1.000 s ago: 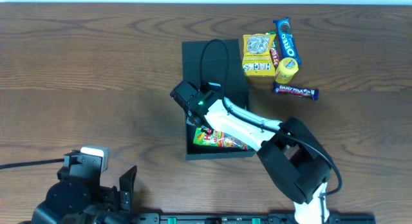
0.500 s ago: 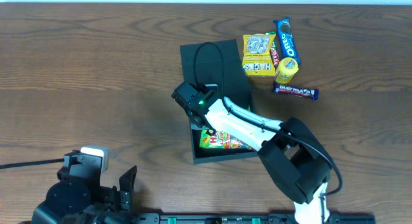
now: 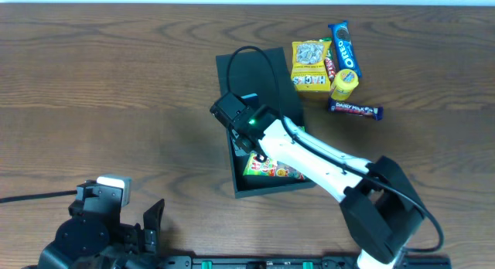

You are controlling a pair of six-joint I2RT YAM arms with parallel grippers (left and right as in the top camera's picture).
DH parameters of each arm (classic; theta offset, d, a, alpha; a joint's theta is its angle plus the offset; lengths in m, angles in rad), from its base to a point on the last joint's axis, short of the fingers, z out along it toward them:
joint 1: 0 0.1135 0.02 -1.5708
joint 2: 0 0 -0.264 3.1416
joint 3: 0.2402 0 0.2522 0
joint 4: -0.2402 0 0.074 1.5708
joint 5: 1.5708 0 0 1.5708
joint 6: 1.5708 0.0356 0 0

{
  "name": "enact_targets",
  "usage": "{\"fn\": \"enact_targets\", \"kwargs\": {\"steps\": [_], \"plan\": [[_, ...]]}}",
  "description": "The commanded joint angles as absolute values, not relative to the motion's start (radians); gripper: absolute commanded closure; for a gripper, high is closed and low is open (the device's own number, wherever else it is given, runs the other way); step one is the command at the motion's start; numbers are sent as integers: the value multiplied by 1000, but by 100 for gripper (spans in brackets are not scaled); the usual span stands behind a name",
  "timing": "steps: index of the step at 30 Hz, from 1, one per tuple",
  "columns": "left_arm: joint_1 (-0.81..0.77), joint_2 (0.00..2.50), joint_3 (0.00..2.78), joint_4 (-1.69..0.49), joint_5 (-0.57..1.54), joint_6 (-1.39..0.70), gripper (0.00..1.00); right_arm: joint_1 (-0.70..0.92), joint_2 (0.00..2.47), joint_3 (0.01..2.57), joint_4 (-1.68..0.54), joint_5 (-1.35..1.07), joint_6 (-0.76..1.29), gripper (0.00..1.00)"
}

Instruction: Pack container

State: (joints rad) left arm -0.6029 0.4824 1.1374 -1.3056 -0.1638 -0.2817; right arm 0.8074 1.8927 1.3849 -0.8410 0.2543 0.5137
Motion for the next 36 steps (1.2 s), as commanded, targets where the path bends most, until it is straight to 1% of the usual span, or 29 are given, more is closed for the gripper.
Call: {"fn": "enact_targets", "kwargs": {"steps": [1,6,12,13,14,15,19,22,25,29,33,36], "plan": [[-601,482,1134,-1308,-167,-269,5,800,1868,1395,-842,200,343,99],[-601,482,1134,-1309,-167,-269,5,799,1868,1395,-842,88,174,99],[-601,482,1134,-1309,-167,-269,5,797,1868,1394,-857,89,164,99],[-601,482,1134,-1309,-167,-269,5,795,1868,1394,-859,100,186,79],[-601,482,1134,-1309,-167,-269,5,794,1868,1395,-862,109,212,47],[-601,482,1134,-1309,-167,-269,5,791,1868,1395,-865,109,225,40],[-601,482,1134,-1309,-168,-268,5,772,1832,1408,-901,109,285,43],[-601,482,1129,-1309,-185,-269,5,752,1782,1411,-914,109,288,44],[-601,482,1081,-1295,-186,-273,5,709,1727,1411,-943,125,312,51],[-601,482,998,-1252,-171,-307,5,652,1711,1410,-979,137,333,53],[-601,482,925,-1172,-105,-308,5,622,1728,1394,-980,108,332,62],[-601,482,846,-1071,-37,-316,5,623,1758,1390,-951,75,327,74]]}}
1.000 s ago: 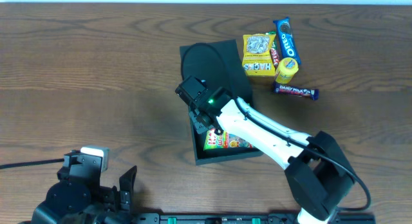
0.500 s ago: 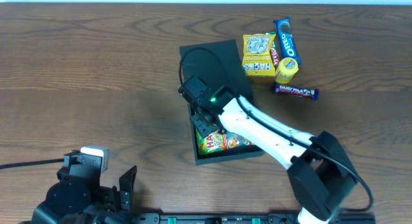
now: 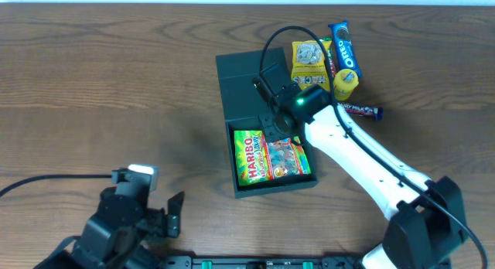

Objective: Pack container
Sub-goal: 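Move the left gripper to the box's near edge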

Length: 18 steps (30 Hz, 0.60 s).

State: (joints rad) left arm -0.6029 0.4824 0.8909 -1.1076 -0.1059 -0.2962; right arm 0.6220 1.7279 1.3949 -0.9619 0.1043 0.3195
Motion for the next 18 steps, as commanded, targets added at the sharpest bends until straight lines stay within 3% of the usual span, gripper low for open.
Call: {"fn": "enact_targets", "kwargs": {"steps": [1,2,5,6,8,12,13,18], "plan": [[-601,483,821,-1037,-23,-331,5,624,1768,1390,-945,71,328,81],[-601,484,793,-994,-5,-356,5,623,1781,1390,-938,70,329,95],[-601,495,742,-905,56,-368,6,613,1797,1390,-936,66,328,99],[-601,503,728,-879,73,-368,26,609,1798,1390,-935,62,327,99],[-601,527,700,-830,93,-376,53,602,1799,1390,-928,48,313,98],[-601,618,657,-710,149,-401,89,587,1799,1390,-928,33,290,98],[-601,649,651,-681,168,-401,94,582,1799,1390,-929,33,291,98],[-601,797,648,-585,217,-401,94,545,1799,1390,-954,34,291,98]]}}
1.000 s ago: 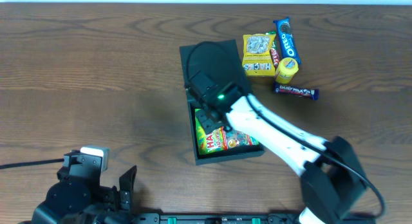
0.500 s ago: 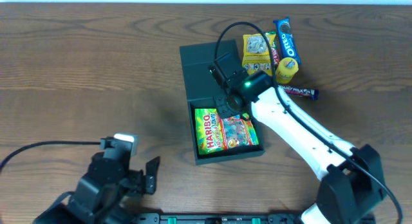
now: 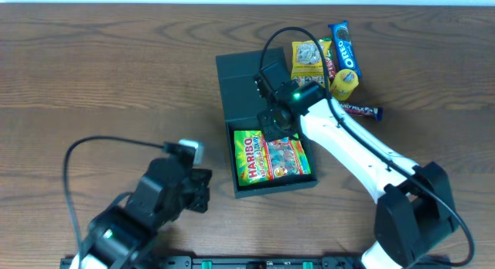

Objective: Pack container
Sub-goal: 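Move the left gripper to the box's near edge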

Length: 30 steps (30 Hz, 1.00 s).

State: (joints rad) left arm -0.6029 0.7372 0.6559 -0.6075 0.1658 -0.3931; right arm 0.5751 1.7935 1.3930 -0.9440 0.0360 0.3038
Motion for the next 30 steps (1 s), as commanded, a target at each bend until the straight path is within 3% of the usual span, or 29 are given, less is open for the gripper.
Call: {"fn": "enact_targets", "kwargs": {"steps": [1,8,18,30], "plan": [[-601,823,648,-570,224,-401,95,537,1800,1389,-959,37,291,99],[-601,991,648,-466,316,-413,94,505,1800,1327,-941,10,291,99],[-601,1093,648,-407,316,-443,94,513,1800,1136,-665,-289,272,99],[-603,1106,648,-350,359,-449,94,553,1802,1090,-566,-281,276,99]]}}
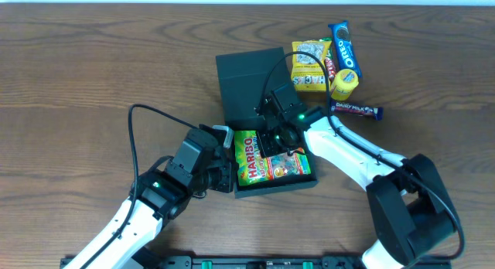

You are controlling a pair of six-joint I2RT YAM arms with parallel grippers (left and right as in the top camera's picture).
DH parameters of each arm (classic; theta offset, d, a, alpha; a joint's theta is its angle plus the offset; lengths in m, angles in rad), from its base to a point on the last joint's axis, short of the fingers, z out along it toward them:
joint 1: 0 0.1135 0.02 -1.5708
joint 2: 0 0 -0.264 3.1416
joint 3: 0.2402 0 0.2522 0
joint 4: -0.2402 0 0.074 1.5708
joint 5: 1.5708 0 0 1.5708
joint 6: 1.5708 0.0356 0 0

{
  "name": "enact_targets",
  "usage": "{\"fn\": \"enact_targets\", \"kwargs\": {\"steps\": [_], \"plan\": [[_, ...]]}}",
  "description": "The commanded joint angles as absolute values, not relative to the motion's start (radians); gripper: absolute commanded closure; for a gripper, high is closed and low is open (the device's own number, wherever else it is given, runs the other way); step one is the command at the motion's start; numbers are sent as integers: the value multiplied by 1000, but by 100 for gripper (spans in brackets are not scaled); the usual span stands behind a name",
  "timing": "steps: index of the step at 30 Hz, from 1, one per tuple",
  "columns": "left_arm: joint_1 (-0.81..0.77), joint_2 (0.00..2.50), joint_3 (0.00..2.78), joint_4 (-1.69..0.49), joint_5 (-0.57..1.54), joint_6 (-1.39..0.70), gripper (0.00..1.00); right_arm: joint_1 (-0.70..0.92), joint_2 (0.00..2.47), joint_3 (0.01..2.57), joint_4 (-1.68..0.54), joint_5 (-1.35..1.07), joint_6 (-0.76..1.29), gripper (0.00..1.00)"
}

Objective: Pack container
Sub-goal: 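Move the left gripper to the box's near edge, then hold the box with the left gripper while the right presses the bag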

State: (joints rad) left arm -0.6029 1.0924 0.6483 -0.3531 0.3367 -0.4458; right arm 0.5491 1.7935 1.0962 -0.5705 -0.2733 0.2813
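The black container (pixel 271 182) lies open in the middle of the table, its lid (pixel 241 83) folded back towards the far side. A Haribo bag (pixel 261 162) lies flat inside it. My right gripper (pixel 280 139) hovers over the bag's far right corner, pointing down; its jaws are hidden under the wrist. At the container's left wall sits my left gripper (pixel 224 173), and its fingers are too dark to make out.
Loose snacks lie at the back right: a yellow seed packet (pixel 309 66), an Oreo pack (pixel 345 46), a small yellow tub (pixel 344 83) and a Dairy Milk bar (pixel 357 110). Cables trail from both arms over the table.
My left arm has moved right and forward from the open table to the container's left wall. The right gripper has dropped from the box's far edge onto the far right of the Haribo bag.
At first my right gripper was low in the container over the half-hidden Haribo bag, with the left arm parked at the near left. Then the right gripper stood back by the lid and the bag lay flat. The left arm came closer at each moment and now meets the box.
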Motion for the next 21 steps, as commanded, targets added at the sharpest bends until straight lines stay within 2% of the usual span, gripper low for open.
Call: {"fn": "enact_targets", "kwargs": {"steps": [1,21], "plan": [[-603,1113,648,-350,359,-449,94,553,1802,1090,-564,-281,276,98],[-603,1258,648,-316,341,-484,95,554,1844,1090,-546,-228,329,99]]}}
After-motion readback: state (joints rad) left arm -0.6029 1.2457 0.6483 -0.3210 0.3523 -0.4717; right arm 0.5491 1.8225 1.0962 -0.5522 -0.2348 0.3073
